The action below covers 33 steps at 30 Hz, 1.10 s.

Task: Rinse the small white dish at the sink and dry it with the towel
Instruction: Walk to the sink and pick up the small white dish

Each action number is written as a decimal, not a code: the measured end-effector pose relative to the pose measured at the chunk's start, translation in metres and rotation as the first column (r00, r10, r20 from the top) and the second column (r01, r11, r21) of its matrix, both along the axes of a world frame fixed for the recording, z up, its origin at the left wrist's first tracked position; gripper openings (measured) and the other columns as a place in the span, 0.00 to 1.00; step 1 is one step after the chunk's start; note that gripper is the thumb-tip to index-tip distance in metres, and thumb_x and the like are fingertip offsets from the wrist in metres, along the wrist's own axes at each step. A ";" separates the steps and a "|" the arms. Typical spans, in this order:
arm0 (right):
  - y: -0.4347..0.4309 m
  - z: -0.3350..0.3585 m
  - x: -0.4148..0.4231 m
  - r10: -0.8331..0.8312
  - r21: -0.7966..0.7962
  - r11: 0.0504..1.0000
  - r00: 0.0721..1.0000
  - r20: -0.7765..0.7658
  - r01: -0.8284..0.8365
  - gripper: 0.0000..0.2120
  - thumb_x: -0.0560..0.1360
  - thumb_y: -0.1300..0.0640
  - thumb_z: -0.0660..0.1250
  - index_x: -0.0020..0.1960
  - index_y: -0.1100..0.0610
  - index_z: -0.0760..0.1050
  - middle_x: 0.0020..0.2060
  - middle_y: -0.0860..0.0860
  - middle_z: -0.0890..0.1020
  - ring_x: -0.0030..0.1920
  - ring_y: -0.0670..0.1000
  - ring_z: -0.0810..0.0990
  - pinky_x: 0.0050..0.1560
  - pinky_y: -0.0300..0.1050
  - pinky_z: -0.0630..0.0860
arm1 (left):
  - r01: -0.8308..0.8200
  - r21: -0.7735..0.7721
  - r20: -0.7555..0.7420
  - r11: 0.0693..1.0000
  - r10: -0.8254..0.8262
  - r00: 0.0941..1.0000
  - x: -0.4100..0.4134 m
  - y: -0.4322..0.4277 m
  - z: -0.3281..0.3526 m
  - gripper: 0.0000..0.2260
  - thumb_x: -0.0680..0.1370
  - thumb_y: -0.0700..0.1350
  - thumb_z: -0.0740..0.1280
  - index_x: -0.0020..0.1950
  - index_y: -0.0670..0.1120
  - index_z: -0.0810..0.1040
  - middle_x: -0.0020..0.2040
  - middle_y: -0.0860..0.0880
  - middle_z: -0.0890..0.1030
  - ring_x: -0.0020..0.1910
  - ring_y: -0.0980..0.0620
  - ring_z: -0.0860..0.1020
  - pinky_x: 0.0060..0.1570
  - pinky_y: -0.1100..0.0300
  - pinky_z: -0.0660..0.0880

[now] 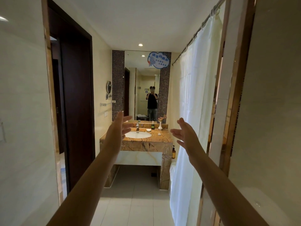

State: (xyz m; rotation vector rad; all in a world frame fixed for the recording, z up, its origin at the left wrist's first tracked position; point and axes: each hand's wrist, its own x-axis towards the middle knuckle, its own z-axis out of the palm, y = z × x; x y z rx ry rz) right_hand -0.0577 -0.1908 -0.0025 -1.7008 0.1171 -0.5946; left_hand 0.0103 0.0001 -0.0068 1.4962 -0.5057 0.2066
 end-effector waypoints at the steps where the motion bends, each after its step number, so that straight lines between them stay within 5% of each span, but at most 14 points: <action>1: 0.000 0.000 0.000 0.003 -0.012 1.000 1.000 -0.001 -0.003 0.22 0.80 0.44 0.52 0.69 0.53 0.63 0.67 0.56 0.73 0.65 0.56 0.72 0.67 0.55 0.64 | 0.008 0.006 0.007 1.000 -0.008 1.000 0.000 0.000 0.000 0.24 0.80 0.59 0.44 0.61 0.50 0.74 0.62 0.44 0.76 0.63 0.44 0.72 0.63 0.49 0.62; 4: -0.001 -0.002 0.001 -0.028 -0.147 0.989 1.000 0.009 0.029 0.19 0.80 0.44 0.52 0.65 0.52 0.66 0.65 0.55 0.74 0.65 0.56 0.73 0.63 0.51 0.66 | 0.012 0.068 0.029 0.998 -0.014 0.999 0.002 0.000 0.000 0.24 0.79 0.60 0.45 0.61 0.50 0.73 0.62 0.44 0.77 0.61 0.46 0.73 0.61 0.50 0.62; 6: -0.004 -0.004 0.000 -0.118 -0.387 0.913 0.992 0.046 0.127 0.22 0.79 0.42 0.53 0.68 0.52 0.65 0.65 0.53 0.75 0.65 0.56 0.74 0.61 0.48 0.68 | -0.045 0.168 0.098 0.985 0.029 0.995 0.005 0.000 0.000 0.25 0.78 0.63 0.48 0.64 0.50 0.72 0.65 0.45 0.76 0.62 0.48 0.72 0.64 0.52 0.63; 8: -0.005 -0.005 -0.004 -0.220 -0.700 0.668 0.965 0.140 0.253 0.28 0.76 0.37 0.51 0.71 0.49 0.62 0.68 0.49 0.74 0.66 0.53 0.74 0.62 0.48 0.70 | -0.235 0.379 0.315 0.895 0.113 0.942 0.005 0.002 -0.001 0.28 0.77 0.65 0.49 0.68 0.50 0.70 0.66 0.47 0.75 0.64 0.48 0.73 0.63 0.52 0.67; 10: -0.006 -0.007 -0.006 -0.201 -0.857 0.437 0.959 0.201 0.272 0.31 0.74 0.34 0.48 0.72 0.47 0.60 0.70 0.47 0.72 0.68 0.51 0.72 0.66 0.50 0.68 | -0.478 0.533 0.591 0.698 0.097 0.801 0.002 0.001 -0.004 0.30 0.76 0.67 0.47 0.69 0.51 0.68 0.65 0.47 0.77 0.62 0.47 0.75 0.60 0.50 0.71; 14: -0.008 -0.021 -0.002 -0.205 -0.955 0.227 0.968 0.146 0.192 0.29 0.75 0.34 0.51 0.72 0.46 0.59 0.68 0.47 0.73 0.67 0.51 0.73 0.67 0.51 0.69 | -0.596 0.653 0.691 0.466 -0.046 0.721 0.001 -0.001 -0.015 0.34 0.72 0.70 0.42 0.69 0.53 0.67 0.68 0.49 0.74 0.66 0.48 0.72 0.64 0.46 0.70; 22: -0.007 -0.031 0.002 -0.227 -0.962 0.201 0.964 0.139 0.186 0.29 0.75 0.34 0.52 0.72 0.45 0.59 0.68 0.46 0.73 0.67 0.51 0.72 0.68 0.51 0.67 | -0.646 0.674 0.704 0.358 -0.046 0.709 0.001 0.001 -0.021 0.35 0.72 0.70 0.41 0.70 0.54 0.66 0.69 0.48 0.73 0.68 0.48 0.70 0.68 0.44 0.64; 33: -0.001 -0.032 0.006 -0.214 -0.959 0.209 0.966 0.148 0.193 0.28 0.75 0.36 0.55 0.72 0.45 0.60 0.65 0.47 0.76 0.63 0.51 0.75 0.66 0.51 0.70 | -0.617 0.701 0.677 0.357 -0.064 0.733 0.014 0.001 -0.027 0.34 0.72 0.68 0.40 0.71 0.54 0.64 0.70 0.48 0.71 0.69 0.47 0.69 0.68 0.43 0.65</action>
